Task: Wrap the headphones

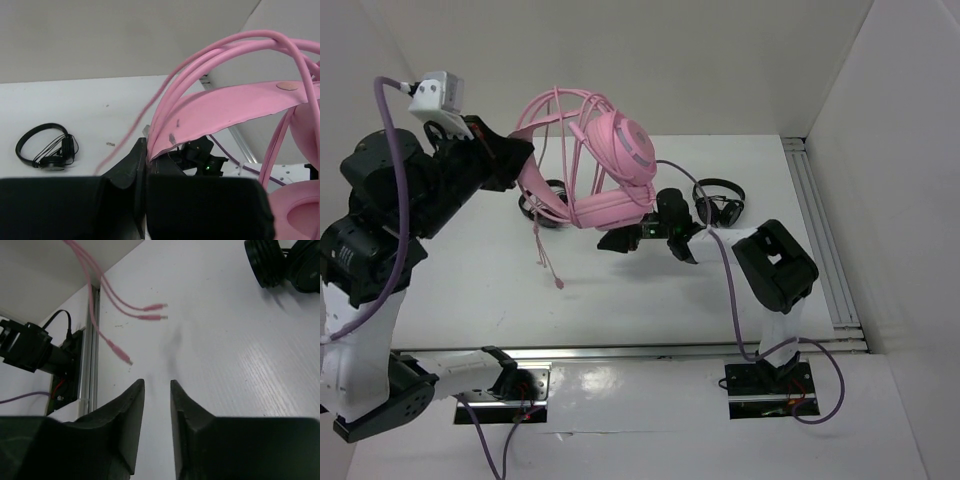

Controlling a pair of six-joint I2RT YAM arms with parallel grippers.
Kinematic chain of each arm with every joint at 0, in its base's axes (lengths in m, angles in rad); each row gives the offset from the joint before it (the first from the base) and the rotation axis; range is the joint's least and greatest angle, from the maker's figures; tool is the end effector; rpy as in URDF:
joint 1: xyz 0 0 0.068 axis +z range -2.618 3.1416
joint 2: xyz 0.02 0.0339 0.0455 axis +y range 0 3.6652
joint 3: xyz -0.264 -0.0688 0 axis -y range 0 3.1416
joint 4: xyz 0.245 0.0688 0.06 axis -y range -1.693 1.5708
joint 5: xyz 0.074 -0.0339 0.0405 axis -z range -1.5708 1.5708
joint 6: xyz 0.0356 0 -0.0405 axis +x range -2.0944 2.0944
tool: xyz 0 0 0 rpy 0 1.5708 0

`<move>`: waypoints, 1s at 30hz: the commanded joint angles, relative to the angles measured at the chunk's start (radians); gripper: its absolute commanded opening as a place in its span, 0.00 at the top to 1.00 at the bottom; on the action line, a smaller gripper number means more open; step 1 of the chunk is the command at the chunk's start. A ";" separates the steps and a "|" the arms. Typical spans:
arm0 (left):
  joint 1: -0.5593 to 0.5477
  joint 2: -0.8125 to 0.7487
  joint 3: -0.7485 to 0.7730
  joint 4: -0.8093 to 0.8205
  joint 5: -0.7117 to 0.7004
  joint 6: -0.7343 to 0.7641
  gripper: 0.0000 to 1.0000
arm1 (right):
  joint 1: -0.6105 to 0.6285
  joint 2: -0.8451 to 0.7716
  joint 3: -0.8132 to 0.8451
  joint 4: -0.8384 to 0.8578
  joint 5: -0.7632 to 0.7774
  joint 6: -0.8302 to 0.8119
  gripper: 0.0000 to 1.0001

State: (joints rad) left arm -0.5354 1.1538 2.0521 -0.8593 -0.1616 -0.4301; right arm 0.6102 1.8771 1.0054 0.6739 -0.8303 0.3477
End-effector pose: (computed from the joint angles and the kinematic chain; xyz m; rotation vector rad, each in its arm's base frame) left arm 0.1129 -0.0603 0.5882 -0.0491 1.5668 -0.6419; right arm 0.3122 0.2503 0.1970 -0.8875 1.7137 1.3955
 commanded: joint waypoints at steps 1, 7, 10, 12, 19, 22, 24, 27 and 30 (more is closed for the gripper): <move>-0.001 0.011 0.005 0.105 -0.047 -0.079 1.00 | 0.026 0.027 -0.005 0.180 0.022 0.052 0.63; -0.001 0.011 0.005 0.094 -0.090 -0.067 1.00 | 0.036 -0.024 -0.008 0.225 0.043 0.062 0.26; -0.001 0.011 -0.004 0.094 -0.090 -0.067 1.00 | 0.049 -0.036 0.044 0.100 0.108 -0.013 0.00; -0.001 0.011 -0.015 0.085 -0.081 -0.076 1.00 | 0.060 -0.048 0.053 0.066 0.201 -0.039 0.00; -0.001 0.011 -0.015 0.085 -0.050 -0.097 1.00 | 0.048 -0.004 0.053 0.170 0.170 0.001 0.00; -0.001 0.020 0.009 0.085 -0.029 -0.107 1.00 | 0.048 0.019 0.053 0.158 0.259 -0.018 0.27; -0.001 0.020 0.032 0.072 -0.054 -0.107 1.00 | 0.048 0.042 0.079 0.133 0.278 -0.027 0.92; -0.001 0.029 0.072 0.072 -0.127 -0.107 1.00 | 0.059 0.054 0.047 0.159 0.263 -0.018 0.96; -0.001 0.040 0.098 0.063 -0.138 -0.119 1.00 | 0.077 0.074 -0.007 0.246 0.235 0.008 0.95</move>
State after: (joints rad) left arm -0.5354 1.2034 2.0712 -0.9581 -0.2596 -0.4568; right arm 0.6598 1.9270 1.0348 0.8139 -0.5907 0.3481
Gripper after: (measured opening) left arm 0.090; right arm 0.096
